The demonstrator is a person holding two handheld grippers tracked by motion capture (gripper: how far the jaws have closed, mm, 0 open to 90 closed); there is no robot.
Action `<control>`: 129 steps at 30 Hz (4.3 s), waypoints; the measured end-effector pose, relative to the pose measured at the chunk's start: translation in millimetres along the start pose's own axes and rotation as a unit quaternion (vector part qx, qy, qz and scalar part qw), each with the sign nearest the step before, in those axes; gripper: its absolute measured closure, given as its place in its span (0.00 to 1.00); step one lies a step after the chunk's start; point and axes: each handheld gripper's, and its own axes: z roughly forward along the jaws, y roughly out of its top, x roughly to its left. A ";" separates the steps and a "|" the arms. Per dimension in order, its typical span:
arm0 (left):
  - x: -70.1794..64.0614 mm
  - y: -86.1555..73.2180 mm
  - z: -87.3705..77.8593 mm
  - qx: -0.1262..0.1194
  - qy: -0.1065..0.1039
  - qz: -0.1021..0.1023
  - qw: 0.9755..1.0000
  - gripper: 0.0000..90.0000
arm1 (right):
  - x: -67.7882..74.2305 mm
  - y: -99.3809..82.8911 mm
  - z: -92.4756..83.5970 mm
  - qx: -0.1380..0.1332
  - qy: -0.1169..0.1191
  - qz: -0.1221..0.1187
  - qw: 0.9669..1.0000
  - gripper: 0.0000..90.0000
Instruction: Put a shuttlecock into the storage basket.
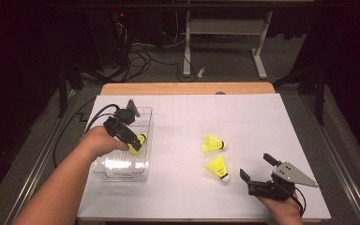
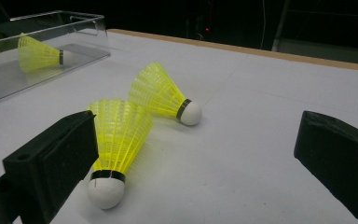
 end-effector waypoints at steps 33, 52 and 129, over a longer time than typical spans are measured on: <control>-15.2 -15.0 -18.6 0.011 -0.008 0.031 0.999 0.01 | 1.9 0.2 0.4 0.002 -0.001 -0.001 1.000 0.00; -34.1 -18.8 -21.5 0.004 -0.043 0.047 0.998 0.01 | -0.4 -1.9 3.2 0.007 -0.005 0.004 1.000 0.00; -173.7 -43.4 18.6 0.043 -0.111 0.153 0.981 0.01 | -2.7 -2.0 -9.5 -0.005 -0.009 0.007 1.000 0.00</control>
